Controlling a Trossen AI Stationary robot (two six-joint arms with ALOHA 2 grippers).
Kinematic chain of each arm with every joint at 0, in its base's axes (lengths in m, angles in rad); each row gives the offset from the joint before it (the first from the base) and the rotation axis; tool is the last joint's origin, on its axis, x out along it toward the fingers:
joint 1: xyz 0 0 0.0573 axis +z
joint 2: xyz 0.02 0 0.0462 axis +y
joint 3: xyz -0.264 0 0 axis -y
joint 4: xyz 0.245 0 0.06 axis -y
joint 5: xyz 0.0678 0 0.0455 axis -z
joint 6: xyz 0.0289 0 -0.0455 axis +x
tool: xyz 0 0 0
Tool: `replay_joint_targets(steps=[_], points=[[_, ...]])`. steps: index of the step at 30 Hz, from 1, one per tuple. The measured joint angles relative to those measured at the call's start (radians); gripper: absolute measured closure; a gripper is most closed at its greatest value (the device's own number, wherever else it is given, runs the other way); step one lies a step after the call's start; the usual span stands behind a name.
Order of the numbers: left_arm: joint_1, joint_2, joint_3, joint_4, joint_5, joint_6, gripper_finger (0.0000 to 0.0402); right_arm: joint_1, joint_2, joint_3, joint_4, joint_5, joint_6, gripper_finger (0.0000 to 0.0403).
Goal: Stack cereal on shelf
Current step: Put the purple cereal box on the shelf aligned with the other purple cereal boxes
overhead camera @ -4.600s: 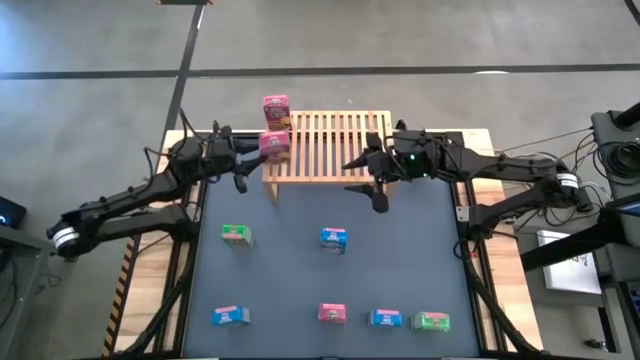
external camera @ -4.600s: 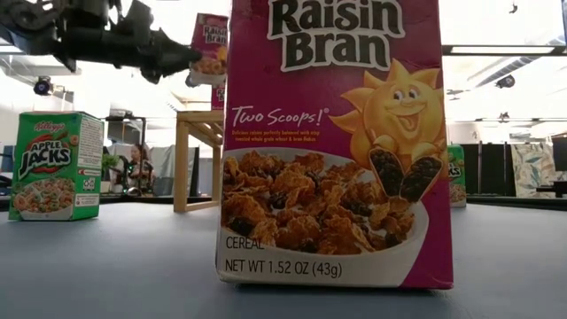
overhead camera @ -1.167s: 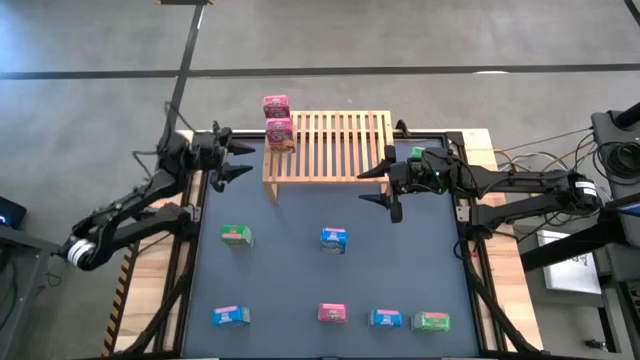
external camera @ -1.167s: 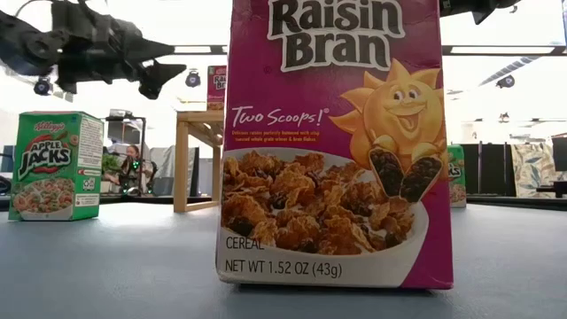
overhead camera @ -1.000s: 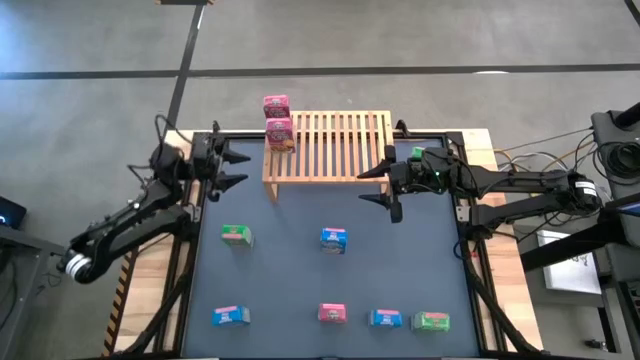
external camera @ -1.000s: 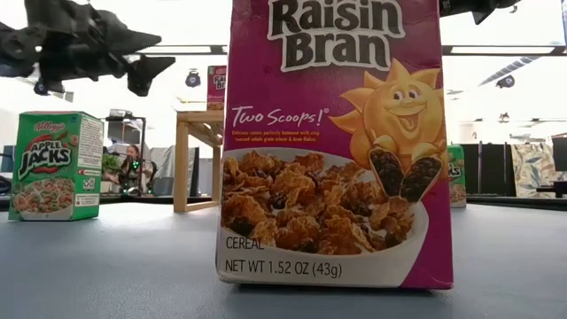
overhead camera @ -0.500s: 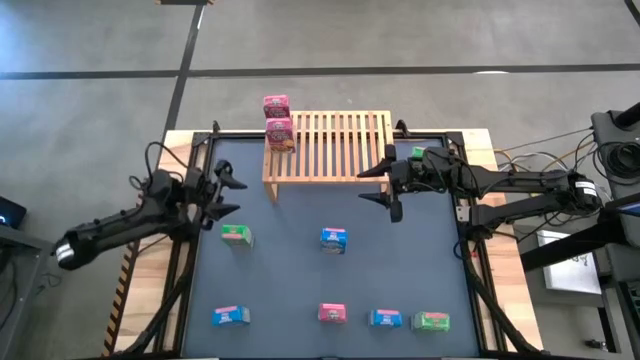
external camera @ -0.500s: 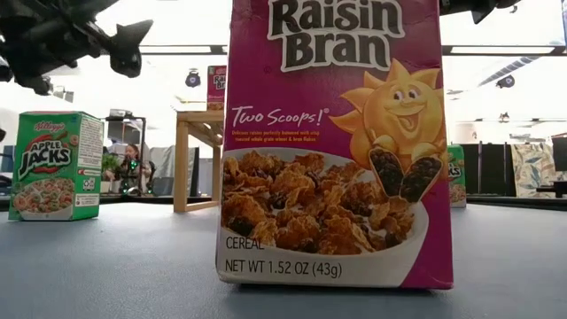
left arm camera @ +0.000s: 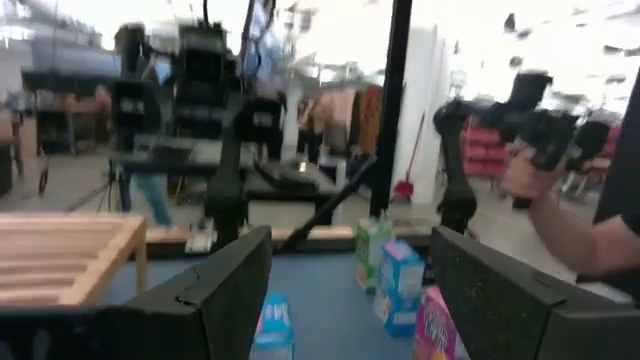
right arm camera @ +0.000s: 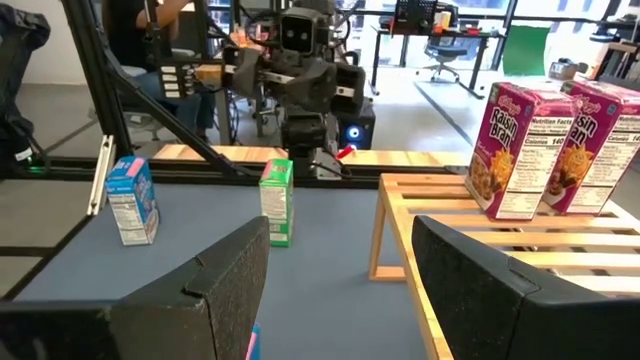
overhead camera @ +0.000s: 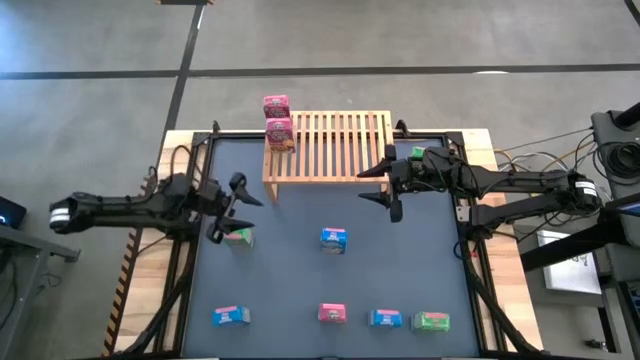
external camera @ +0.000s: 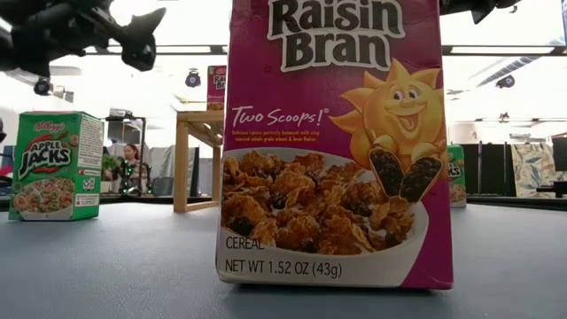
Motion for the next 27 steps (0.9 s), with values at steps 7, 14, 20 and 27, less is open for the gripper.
replay_joint_targets(steps=[7, 14, 20, 27], points=[[-0.131, 0.174, 0.117, -0.126, -0.125, 0.063, 0.0146, 0.011, 0.0, 0.0, -0.008, 0.001, 0.023, 0.0167], [-0.283, 0.356, 0.282, -0.27, -0.222, 0.099, 0.0146, 0.071, 0.0, -0.057, -0.005, 0.011, 0.048, 0.0167], [-0.42, 0.545, 0.434, -0.397, -0.332, 0.114, 0.0146, 0.148, 0.0, -0.201, 0.175, 0.089, 0.078, 0.0168], [-0.526, 0.733, 0.575, -0.415, -0.41, 0.104, 0.0146, 0.216, 0.0, -0.335, 0.412, 0.119, 0.112, 0.0167]])
